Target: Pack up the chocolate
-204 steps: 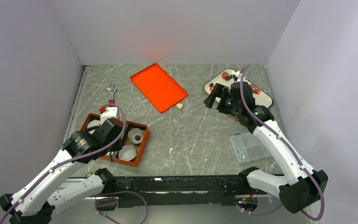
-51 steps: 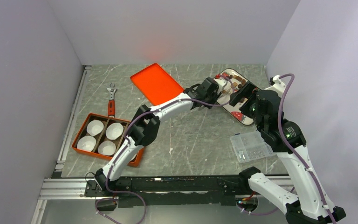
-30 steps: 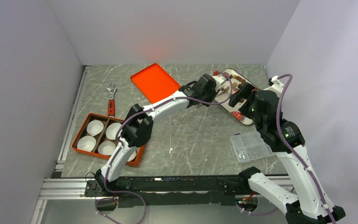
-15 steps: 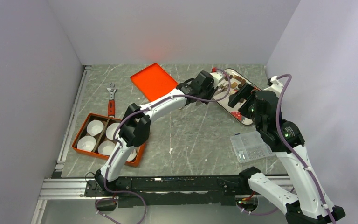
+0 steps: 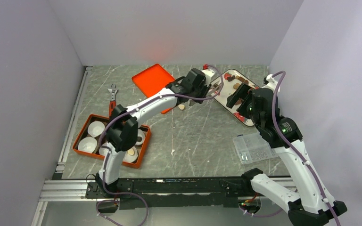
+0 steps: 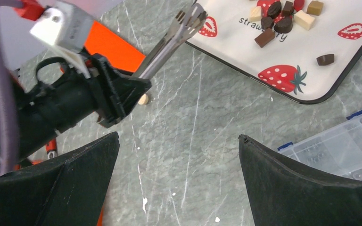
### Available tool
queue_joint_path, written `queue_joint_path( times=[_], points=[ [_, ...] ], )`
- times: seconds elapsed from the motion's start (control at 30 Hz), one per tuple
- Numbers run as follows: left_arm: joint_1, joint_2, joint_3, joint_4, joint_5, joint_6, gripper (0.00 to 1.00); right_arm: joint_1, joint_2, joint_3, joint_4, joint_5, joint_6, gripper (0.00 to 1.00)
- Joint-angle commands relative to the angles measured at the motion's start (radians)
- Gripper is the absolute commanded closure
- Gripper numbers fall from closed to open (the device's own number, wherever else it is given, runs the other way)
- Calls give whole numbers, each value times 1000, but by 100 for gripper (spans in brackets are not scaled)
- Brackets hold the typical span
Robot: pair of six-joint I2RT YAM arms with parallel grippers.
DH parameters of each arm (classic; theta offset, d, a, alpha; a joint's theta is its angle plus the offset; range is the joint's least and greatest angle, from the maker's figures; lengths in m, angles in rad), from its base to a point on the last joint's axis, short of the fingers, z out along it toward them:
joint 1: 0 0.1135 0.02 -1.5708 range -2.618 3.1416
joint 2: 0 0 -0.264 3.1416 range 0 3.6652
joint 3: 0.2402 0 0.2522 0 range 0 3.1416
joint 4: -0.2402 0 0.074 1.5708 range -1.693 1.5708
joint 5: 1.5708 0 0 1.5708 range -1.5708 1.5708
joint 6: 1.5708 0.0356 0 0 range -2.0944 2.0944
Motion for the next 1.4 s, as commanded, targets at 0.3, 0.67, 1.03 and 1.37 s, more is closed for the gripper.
queue_joint_path(
  times=[0.3,0.67,1.03,1.37],
  points=[
    [39,-345,-288,42,-61,-43,65,2,58,-18,95,-71,-28,0],
    [71,-608,-540,-23,-154,-74,65,2,124,-37,156,-139,-31,0],
    [97,-846,-717,-147,-257,-122,65,3,191,-43,203,-209,-36,0],
    [116,-1057,-834,-306,-347,-218,64,18,248,-48,244,-263,-31,0]
  ],
)
